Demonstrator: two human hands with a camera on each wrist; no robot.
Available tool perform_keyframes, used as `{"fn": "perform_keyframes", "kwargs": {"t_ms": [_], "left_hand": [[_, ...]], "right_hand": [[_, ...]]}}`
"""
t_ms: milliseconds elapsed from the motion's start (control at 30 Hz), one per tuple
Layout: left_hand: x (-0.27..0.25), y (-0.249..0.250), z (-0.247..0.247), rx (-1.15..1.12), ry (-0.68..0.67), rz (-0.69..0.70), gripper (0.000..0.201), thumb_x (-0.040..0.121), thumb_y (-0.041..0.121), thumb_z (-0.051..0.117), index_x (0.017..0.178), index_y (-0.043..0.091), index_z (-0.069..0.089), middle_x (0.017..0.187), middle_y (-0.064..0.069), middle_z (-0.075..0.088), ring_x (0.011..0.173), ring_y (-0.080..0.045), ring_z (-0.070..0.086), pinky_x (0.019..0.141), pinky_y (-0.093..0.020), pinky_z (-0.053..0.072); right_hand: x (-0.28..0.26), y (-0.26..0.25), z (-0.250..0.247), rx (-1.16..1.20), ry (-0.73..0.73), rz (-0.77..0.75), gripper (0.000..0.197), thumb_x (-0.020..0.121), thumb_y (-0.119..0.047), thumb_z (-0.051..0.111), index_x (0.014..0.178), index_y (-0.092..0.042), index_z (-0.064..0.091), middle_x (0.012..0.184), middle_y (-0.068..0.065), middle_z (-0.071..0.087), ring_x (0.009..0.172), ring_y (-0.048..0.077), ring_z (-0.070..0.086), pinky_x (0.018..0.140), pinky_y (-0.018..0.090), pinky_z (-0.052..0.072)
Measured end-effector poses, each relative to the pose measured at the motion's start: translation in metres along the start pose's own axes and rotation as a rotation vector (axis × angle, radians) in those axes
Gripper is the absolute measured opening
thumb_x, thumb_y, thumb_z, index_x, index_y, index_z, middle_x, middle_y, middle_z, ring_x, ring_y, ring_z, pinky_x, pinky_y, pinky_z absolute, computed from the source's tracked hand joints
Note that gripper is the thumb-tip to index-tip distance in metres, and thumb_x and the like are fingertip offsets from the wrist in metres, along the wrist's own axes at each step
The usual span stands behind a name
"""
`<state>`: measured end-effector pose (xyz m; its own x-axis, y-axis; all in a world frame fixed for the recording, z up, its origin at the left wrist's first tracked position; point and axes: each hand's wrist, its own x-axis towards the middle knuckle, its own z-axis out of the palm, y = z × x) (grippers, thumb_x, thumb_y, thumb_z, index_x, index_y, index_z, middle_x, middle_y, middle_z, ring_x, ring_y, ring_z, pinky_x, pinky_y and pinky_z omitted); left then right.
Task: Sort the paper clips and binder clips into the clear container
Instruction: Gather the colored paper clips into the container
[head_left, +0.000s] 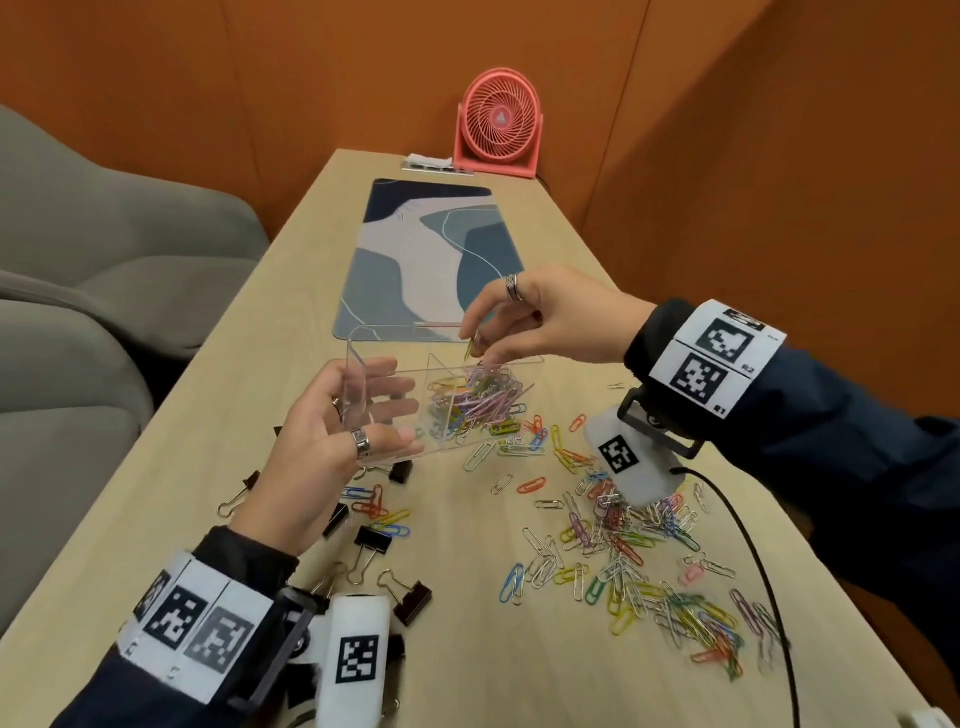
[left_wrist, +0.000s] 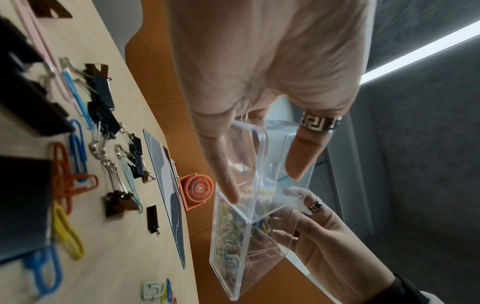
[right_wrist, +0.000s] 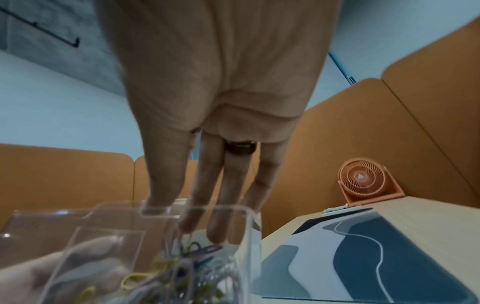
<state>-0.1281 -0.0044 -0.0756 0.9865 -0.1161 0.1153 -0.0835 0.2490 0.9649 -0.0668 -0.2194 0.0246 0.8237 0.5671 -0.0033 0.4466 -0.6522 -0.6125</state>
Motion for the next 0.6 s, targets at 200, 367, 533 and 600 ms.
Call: {"fn": "perform_keyframes", "kwargs": {"t_ms": [200, 367, 533, 600], "left_hand": [[0.0, 0.0, 0.001, 0.003, -0.001, -0.006, 0.067, 0.044, 0.016, 0.076, 0.109, 0.01, 0.057, 0.112, -0.01, 0.066, 0.103, -0.023, 0.066, 0.072, -0.036, 0.057], [0.001, 0.001, -0.001, 0.033, 0.012, 0.006, 0.071, 0.047, 0.007, 0.076, 0.113, 0.0, 0.05, 0.113, -0.01, 0.066, 0.104, -0.024, 0.066, 0.082, -0.046, 0.056], [0.003, 0.002, 0.0, 0.042, 0.039, 0.002, 0.055, 0.056, -0.002, 0.066, 0.109, 0.011, 0.056, 0.105, -0.005, 0.07, 0.103, -0.025, 0.066, 0.087, -0.05, 0.052], [0.002, 0.002, 0.001, 0.054, 0.039, -0.003, 0.056, 0.056, -0.002, 0.066, 0.11, 0.01, 0.056, 0.106, -0.006, 0.069, 0.104, -0.024, 0.066, 0.086, -0.049, 0.053]], "right_hand": [[-0.02, 0.008, -0.016, 0.07, 0.14, 0.021, 0.019, 0.091, -0.023, 0.057, 0.106, -0.014, 0.061, 0.087, 0.003, 0.071, 0.079, 0.012, 0.067, 0.072, 0.01, 0.049], [-0.033, 0.081, -0.028, -0.199, 0.208, 0.436, 0.038, 0.098, -0.034, 0.04, 0.123, -0.01, 0.054, 0.122, 0.008, 0.062, 0.106, 0.019, 0.059, 0.086, 0.026, 0.045], [-0.034, 0.133, -0.003, -0.398, -0.143, 0.782, 0.058, 0.1, -0.04, 0.024, 0.146, -0.005, 0.022, 0.153, 0.011, 0.026, 0.14, 0.025, 0.028, 0.113, 0.031, 0.02], [-0.033, 0.134, 0.006, -0.411, -0.197, 0.789, 0.057, 0.101, -0.04, 0.022, 0.143, -0.003, 0.028, 0.15, 0.014, 0.033, 0.137, 0.027, 0.033, 0.112, 0.032, 0.023]]}}
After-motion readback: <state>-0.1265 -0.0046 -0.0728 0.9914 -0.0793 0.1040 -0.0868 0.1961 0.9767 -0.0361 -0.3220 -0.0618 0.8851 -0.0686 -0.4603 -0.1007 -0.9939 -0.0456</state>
